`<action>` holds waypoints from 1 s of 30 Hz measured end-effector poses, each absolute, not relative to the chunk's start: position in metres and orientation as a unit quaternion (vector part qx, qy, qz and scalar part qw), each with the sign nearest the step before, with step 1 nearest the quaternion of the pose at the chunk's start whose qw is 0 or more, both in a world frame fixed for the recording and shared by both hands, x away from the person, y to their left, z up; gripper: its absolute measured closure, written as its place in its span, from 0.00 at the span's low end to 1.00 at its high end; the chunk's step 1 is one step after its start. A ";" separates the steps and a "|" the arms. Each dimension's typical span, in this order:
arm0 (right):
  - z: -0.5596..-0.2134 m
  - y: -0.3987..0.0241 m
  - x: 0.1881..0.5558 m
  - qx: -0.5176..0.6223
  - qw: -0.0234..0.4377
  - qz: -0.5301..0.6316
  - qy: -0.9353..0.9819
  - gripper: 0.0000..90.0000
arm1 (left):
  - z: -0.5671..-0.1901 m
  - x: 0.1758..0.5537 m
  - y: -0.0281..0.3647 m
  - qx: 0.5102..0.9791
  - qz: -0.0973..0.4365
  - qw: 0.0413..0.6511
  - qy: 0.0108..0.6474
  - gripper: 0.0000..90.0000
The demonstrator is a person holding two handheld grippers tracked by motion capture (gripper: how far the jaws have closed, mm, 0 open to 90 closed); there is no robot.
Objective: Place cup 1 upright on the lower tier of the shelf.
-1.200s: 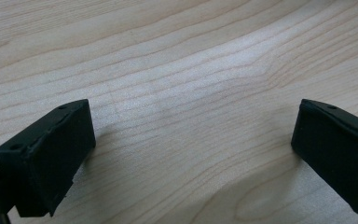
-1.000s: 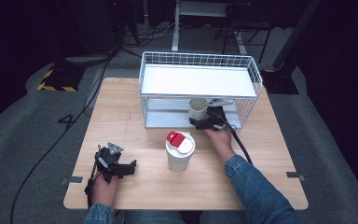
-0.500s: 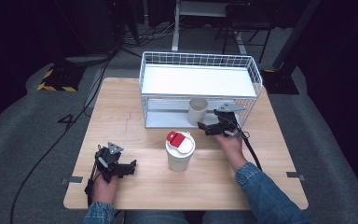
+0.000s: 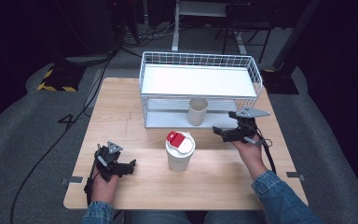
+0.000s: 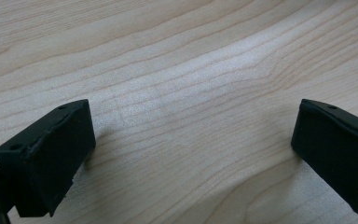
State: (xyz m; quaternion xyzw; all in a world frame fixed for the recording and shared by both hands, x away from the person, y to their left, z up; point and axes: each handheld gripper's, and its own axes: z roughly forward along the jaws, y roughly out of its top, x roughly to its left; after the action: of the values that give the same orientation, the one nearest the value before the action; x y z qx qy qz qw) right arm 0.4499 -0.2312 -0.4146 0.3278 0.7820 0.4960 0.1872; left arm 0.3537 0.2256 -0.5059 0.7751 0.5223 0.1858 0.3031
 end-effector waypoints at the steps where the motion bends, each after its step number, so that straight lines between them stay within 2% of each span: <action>1: -0.413 -0.237 0.447 0.329 0.187 0.496 0.781 0.00 | -0.506 0.353 0.225 0.774 0.186 0.303 0.524 0.00; 7: -0.409 -0.255 0.432 0.323 0.193 0.484 0.790 0.01 | -0.506 0.351 0.224 0.771 0.189 0.302 0.529 0.00; 9: -0.407 -0.261 0.424 0.325 0.181 0.468 0.802 0.01 | -0.506 0.350 0.222 0.771 0.189 0.301 0.529 0.00; 21: -0.418 -0.311 0.375 0.341 0.207 0.467 0.789 0.01 | -0.504 0.348 0.226 0.790 0.175 0.302 0.504 0.01; 30: -0.438 -0.341 0.357 0.372 0.207 0.464 0.776 0.01 | -0.501 0.344 0.227 0.794 0.169 0.314 0.492 0.09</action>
State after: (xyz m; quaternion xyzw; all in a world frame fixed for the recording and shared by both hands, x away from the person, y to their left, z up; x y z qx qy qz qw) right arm 0.3567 -0.3411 -0.4381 0.3723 0.7764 0.4643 0.2074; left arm 0.3439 0.2274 -0.5011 0.7942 0.4924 0.1685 0.3135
